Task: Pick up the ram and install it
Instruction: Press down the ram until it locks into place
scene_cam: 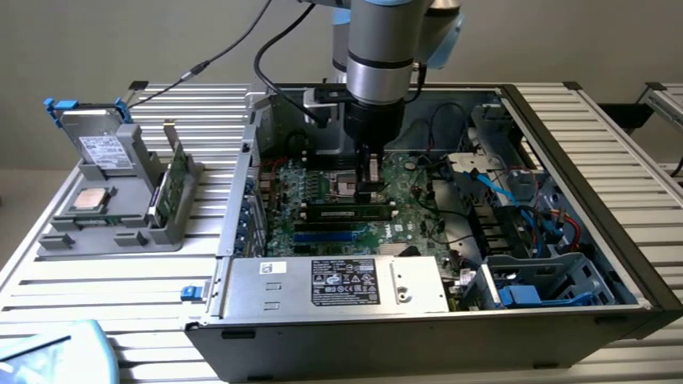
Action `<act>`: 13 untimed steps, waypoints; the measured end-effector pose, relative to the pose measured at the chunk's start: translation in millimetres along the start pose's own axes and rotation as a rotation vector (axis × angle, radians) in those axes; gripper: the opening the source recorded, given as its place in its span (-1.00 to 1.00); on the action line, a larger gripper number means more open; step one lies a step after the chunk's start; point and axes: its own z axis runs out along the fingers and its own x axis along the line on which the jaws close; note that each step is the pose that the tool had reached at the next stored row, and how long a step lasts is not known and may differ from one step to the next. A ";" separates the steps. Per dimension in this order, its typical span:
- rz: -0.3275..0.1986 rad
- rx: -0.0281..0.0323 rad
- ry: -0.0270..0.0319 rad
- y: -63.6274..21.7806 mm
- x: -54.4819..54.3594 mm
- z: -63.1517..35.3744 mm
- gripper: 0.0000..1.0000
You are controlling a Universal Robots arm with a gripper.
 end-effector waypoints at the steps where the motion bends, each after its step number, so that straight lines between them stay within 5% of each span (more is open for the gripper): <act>1: 0.000 0.0000 -0.0002 -4.5 0.2 -0.1 -0.79; 4: 0.000 0.0000 -0.0005 -14.8 0.7 -0.3 -0.79; 13: 0.002 0.0000 -0.0007 -15.1 -1.6 7.7 -0.79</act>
